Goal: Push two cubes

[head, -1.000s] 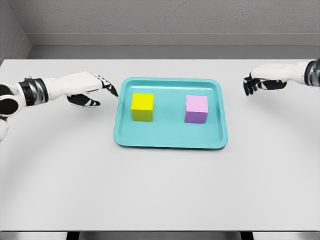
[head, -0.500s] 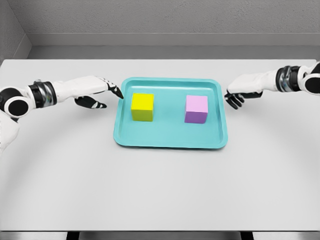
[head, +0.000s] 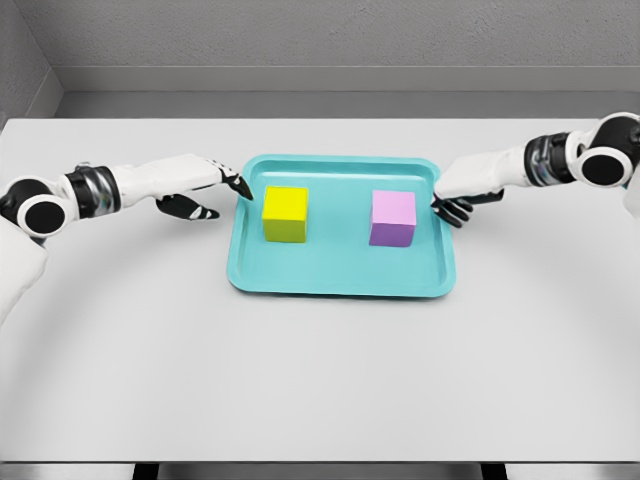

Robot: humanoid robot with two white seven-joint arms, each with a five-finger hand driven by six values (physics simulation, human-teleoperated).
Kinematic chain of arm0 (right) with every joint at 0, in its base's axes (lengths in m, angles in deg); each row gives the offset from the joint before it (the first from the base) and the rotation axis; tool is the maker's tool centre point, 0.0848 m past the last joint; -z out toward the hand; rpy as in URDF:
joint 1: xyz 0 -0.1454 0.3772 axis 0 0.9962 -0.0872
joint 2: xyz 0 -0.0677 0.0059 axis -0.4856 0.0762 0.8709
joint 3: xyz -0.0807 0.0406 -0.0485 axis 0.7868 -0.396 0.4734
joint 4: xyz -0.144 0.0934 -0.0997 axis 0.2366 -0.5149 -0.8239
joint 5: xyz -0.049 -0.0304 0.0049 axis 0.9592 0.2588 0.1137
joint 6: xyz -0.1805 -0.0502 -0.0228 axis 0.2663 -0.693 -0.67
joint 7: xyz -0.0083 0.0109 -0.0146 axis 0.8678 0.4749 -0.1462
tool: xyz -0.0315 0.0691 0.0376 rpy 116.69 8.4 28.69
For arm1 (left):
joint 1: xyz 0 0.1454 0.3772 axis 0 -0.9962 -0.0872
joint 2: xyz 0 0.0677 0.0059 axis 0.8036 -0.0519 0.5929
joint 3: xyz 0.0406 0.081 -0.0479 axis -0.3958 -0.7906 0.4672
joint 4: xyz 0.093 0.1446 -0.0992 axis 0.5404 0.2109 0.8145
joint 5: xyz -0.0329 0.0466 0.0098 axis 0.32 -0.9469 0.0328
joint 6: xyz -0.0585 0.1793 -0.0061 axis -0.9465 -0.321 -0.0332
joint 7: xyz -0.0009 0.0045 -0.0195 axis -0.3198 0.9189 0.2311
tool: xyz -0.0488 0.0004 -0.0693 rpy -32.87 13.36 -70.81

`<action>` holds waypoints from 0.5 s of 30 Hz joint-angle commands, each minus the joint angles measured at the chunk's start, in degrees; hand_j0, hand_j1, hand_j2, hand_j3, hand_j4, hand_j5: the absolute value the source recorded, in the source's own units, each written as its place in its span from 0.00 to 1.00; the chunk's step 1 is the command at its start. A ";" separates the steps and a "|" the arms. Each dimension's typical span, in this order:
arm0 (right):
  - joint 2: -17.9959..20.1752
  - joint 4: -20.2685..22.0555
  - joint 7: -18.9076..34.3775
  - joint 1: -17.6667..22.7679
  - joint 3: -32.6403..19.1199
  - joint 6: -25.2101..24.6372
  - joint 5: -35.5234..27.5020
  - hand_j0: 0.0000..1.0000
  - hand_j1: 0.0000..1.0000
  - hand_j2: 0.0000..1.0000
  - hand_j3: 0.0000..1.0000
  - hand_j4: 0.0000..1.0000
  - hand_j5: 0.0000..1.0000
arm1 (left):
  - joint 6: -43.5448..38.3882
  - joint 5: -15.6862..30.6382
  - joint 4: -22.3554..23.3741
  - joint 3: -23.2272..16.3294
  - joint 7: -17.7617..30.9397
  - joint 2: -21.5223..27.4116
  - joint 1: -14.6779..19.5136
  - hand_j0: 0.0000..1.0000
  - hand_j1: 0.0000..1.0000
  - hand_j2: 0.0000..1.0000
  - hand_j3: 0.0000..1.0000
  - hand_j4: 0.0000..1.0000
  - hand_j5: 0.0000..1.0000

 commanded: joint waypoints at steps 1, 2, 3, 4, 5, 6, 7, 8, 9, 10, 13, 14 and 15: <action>-0.20 -0.04 -0.01 0.00 0.40 -0.12 -0.13 0.13 0.13 0.13 0.13 0.13 0.13 | -0.15 0.57 -0.22 0.09 -0.02 0.29 0.00 0.68 0.68 0.68 0.68 0.68 0.68; -0.55 -0.04 -0.01 0.00 0.49 -0.12 -0.22 0.13 0.13 0.13 0.13 0.13 0.13 | -0.15 0.57 -0.22 0.00 -0.02 0.29 0.00 0.68 0.68 0.68 0.68 0.68 0.68; -0.73 -0.04 -0.01 -0.70 1.45 -0.12 -0.22 0.13 0.13 0.13 0.13 0.13 0.13 | -0.15 0.57 -0.22 0.00 -0.02 0.20 -0.09 0.68 0.68 0.68 0.68 0.68 0.68; -0.99 -0.13 -0.01 -0.79 1.54 -0.12 -0.22 0.13 0.13 0.13 0.13 0.13 0.13 | -0.15 0.57 -0.22 -0.26 -0.02 0.11 -0.09 0.68 0.68 0.68 0.68 0.68 0.68; -1.17 -0.13 -0.01 -0.79 1.63 -0.12 -0.22 0.13 0.13 0.13 0.13 0.13 0.13 | -0.15 0.57 -0.22 -0.35 -0.02 -0.07 -0.09 0.68 0.68 0.68 0.68 0.68 0.68; -1.43 -0.13 -0.01 -0.79 1.72 -0.12 -0.22 0.13 0.13 0.13 0.13 0.13 0.13 | -0.15 0.57 -0.22 -0.35 -0.02 -0.07 -0.09 0.68 0.68 0.68 0.68 0.68 0.68; -1.52 -0.13 -0.01 -0.88 2.16 -0.12 -0.22 0.13 0.13 0.13 0.13 0.13 0.13 | -0.15 0.57 -0.83 -0.44 -0.02 -0.07 -0.18 0.68 0.68 0.68 0.68 0.68 0.68; -1.70 -0.13 -0.01 -0.88 2.42 -0.12 -0.22 0.13 0.13 0.13 0.13 0.13 0.13 | -0.15 0.57 -1.18 -0.44 -0.02 -0.07 -0.26 0.68 0.68 0.68 0.68 0.68 0.68; -1.87 -0.13 -0.01 -1.05 2.51 -0.12 -0.22 0.13 0.13 0.13 0.13 0.13 0.13 | -0.15 0.57 -1.45 -0.53 -0.02 -0.24 -0.26 0.68 0.68 0.68 0.68 0.68 0.68; -1.87 -0.22 -0.01 -1.05 2.51 -0.12 -0.13 0.13 0.13 0.13 0.13 0.13 0.13 | -0.15 0.57 -1.45 -0.53 -0.02 -0.42 -0.26 0.68 0.68 0.68 0.68 0.68 0.68; -1.96 -0.22 -0.01 -1.14 2.95 -0.12 0.13 0.13 0.13 0.13 0.13 0.13 0.13 | -0.15 0.57 -1.45 -0.61 -0.02 -0.59 -0.26 0.68 0.68 0.68 0.68 0.68 0.68; -1.96 -0.22 -0.01 -1.14 3.04 -0.12 0.13 0.13 0.13 0.13 0.13 0.13 0.13 | -0.15 0.57 -1.45 -0.61 -0.02 -0.59 -0.26 0.68 0.68 0.68 0.68 0.68 0.68; -2.14 -0.31 -0.01 -1.23 3.65 -0.12 0.13 0.13 0.13 0.13 0.13 0.13 0.13 | -0.15 0.57 -1.45 -0.61 -0.02 -0.59 -0.26 0.68 0.68 0.68 0.68 0.68 0.68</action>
